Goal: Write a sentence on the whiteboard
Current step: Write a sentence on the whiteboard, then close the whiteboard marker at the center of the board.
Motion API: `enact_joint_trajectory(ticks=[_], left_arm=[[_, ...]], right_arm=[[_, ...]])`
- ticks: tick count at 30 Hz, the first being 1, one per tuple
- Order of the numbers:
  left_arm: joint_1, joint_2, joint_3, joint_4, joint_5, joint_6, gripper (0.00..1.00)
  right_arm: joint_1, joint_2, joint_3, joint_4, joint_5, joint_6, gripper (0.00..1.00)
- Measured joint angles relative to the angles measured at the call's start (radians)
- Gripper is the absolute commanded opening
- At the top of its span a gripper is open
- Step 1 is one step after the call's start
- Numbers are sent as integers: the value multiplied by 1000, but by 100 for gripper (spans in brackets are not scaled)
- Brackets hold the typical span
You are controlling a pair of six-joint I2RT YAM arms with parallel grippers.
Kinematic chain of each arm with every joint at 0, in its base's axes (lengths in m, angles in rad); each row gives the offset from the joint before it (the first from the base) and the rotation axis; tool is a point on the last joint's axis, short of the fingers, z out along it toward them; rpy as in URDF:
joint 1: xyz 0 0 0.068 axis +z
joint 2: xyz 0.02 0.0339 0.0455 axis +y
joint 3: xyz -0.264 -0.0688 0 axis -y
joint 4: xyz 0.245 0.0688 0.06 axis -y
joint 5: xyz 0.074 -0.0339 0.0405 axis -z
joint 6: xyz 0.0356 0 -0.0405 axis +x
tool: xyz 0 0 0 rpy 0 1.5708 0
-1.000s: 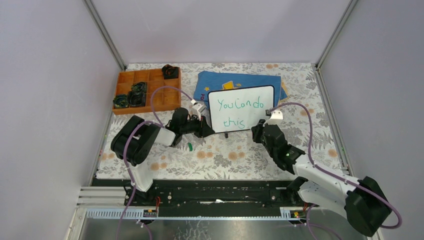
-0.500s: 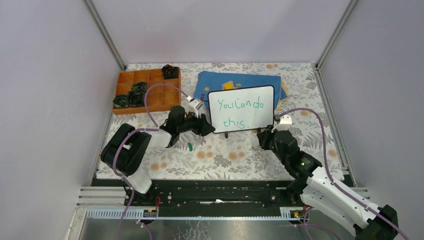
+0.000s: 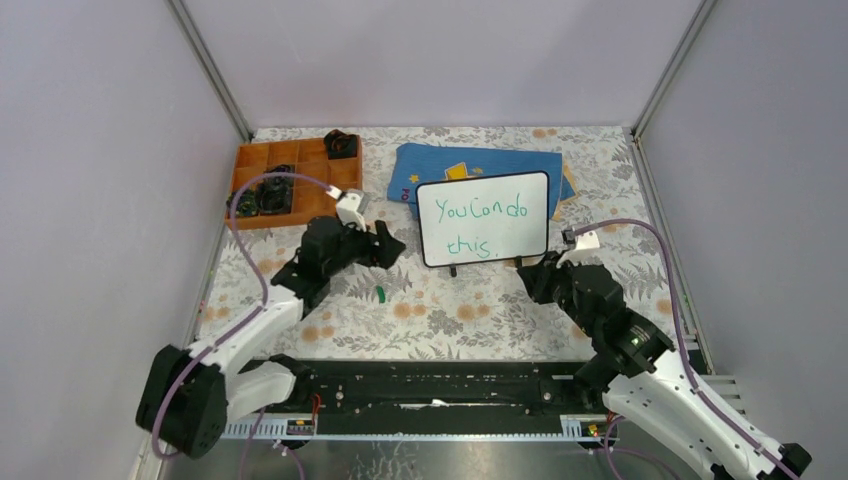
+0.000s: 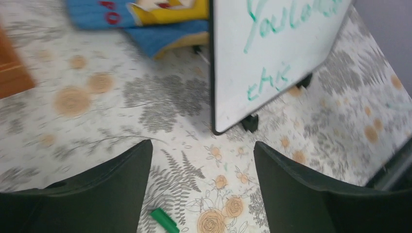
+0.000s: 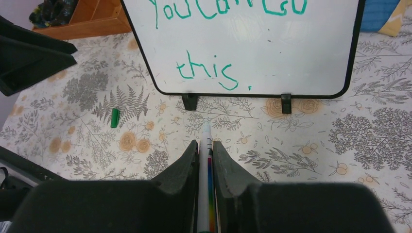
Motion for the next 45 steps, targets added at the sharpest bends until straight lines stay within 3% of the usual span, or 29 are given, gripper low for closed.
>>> enact_joint_trajectory(ticks=[2, 7, 11, 15, 19, 28, 33, 41, 45], left_arm=[[0, -64, 33, -94, -104, -30, 95], [35, -257, 55, -288, -324, -202, 99], [71, -378, 39, -356, -367, -321, 99], [97, -401, 43, -410, -397, -442, 99], [106, -399, 55, -438, -390, -446, 99], [106, -161, 67, -574, -298, -405, 94], [91, -138, 33, -596, -276, -425, 86], [-106, 29, 68, -614, -385, -467, 75], [-139, 121, 109, -628, -440, -509, 69]], right_arm=[[0, -14, 21, -24, -4, -5, 0], [0, -17, 60, -46, -4, -14, 0], [0, 27, 89, -20, -23, -21, 0], [-1, 133, 148, 51, -73, -27, 0], [-1, 240, 208, 108, -116, -28, 0], [-1, 229, 201, 125, -132, -29, 0], [-1, 174, 169, 100, -129, -29, 0], [-1, 112, 122, 59, -121, -28, 0], [-1, 104, 116, 48, -117, -28, 0]])
